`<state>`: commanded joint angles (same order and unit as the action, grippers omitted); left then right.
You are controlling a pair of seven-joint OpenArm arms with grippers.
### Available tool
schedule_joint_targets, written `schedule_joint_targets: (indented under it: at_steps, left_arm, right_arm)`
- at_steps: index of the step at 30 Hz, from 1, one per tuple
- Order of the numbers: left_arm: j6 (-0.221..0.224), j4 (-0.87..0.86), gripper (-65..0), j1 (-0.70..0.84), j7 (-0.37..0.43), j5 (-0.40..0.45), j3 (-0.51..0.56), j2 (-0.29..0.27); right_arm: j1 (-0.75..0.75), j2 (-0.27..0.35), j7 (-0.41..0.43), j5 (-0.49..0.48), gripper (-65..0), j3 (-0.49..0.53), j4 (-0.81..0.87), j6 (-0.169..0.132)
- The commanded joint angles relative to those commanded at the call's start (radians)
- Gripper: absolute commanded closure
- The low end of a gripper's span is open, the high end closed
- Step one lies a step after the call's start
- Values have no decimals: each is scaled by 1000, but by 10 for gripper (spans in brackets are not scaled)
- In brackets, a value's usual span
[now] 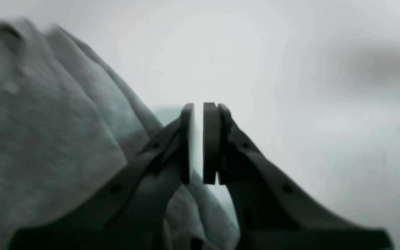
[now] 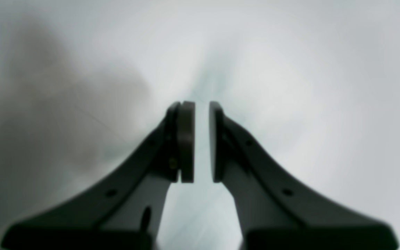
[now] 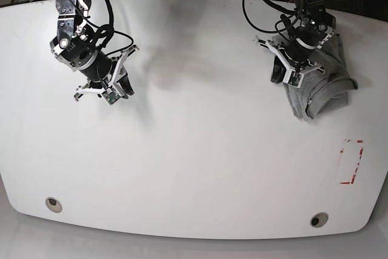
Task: Layout the t-shirt on the table in an organized manner, then fold the t-shirt properly
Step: 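Drag the folded shirt with the left gripper toward the table edge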
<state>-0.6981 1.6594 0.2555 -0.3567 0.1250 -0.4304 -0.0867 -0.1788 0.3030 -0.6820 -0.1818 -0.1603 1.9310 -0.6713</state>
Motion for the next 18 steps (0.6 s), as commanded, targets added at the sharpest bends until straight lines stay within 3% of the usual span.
schedule_joint_targets:
  at_steps: [4,9,18]
  left_arm:
    - [0,-69,-32,-5,3,0,-72,8]
    - [0,-112,-32,-17,3,-6,-157,95]
    - [0,-114,-32,-17,3,-6,-301,175]
  right_arm:
    - [-2,0,0,0,-64,-2,0,0]
    - [-11,0,0,0,-64,0,0,-2]
    - [-29,0,0,0,-64,2,2,-2]
